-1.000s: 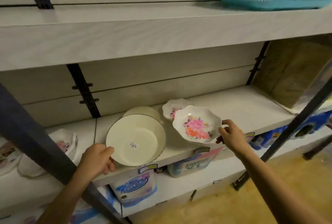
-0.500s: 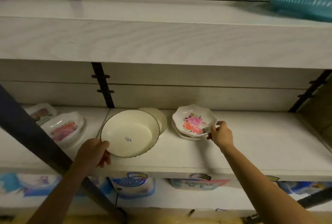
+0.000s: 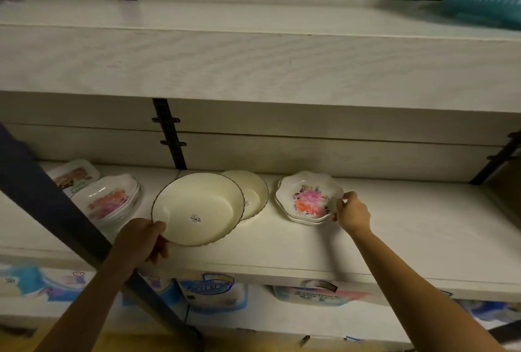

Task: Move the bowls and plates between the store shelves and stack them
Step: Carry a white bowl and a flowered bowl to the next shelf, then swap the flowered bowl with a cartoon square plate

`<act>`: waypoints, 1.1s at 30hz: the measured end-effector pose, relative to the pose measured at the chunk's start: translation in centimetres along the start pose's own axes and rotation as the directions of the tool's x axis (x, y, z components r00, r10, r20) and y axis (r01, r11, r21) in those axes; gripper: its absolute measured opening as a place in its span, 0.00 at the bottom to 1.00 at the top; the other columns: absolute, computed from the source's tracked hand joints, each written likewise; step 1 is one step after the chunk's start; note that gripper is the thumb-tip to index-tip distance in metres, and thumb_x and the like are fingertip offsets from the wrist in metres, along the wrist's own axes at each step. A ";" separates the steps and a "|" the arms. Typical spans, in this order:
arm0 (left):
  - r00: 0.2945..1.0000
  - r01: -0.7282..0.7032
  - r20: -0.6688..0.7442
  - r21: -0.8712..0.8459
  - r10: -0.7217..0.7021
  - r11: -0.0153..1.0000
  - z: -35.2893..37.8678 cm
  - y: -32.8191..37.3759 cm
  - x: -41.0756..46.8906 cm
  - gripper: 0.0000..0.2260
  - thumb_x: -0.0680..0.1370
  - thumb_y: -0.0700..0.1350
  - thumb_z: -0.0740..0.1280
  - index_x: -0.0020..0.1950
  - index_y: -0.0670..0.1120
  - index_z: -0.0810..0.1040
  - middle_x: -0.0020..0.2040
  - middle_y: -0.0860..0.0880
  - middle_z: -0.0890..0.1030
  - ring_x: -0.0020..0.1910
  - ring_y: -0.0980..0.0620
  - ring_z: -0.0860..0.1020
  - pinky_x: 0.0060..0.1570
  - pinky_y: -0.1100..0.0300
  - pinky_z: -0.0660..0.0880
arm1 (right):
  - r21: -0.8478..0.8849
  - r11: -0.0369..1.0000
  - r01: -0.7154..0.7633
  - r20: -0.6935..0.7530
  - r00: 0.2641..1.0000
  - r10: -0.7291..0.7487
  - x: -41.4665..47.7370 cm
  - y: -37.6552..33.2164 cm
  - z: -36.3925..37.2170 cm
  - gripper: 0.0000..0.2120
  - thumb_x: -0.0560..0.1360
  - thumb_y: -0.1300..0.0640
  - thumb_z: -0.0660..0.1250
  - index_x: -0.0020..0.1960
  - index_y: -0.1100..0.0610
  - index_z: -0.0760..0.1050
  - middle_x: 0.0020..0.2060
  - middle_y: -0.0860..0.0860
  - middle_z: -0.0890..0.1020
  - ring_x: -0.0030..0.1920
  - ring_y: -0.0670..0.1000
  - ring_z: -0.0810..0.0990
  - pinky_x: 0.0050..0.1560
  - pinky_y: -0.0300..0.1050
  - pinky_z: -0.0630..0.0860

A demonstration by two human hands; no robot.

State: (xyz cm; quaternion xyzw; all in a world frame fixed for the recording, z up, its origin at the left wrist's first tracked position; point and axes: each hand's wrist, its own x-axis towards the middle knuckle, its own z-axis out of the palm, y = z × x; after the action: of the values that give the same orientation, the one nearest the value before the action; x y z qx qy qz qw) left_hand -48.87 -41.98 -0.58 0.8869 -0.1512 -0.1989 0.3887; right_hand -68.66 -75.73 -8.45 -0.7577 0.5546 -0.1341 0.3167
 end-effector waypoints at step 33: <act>0.998 -0.025 0.055 -0.043 0.027 0.999 7.9 2.6 8.3 0.23 0.79 0.46 0.59 0.25 0.40 0.75 0.16 0.50 0.75 0.20 0.49 0.68 0.27 0.60 0.67 | -0.026 0.949 0.314 0.145 0.941 -0.307 -8.6 -1.6 -6.1 0.10 0.78 0.53 0.60 0.58 0.52 0.74 0.49 0.48 0.76 0.44 0.50 0.80 0.45 0.43 0.73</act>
State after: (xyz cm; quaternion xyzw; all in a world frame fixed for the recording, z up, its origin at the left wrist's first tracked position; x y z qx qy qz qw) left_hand -45.62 -52.17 -5.47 0.8706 -0.1694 -0.2215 0.4054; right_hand -73.87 -69.48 -1.46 -0.8507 0.4078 -0.1154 0.3109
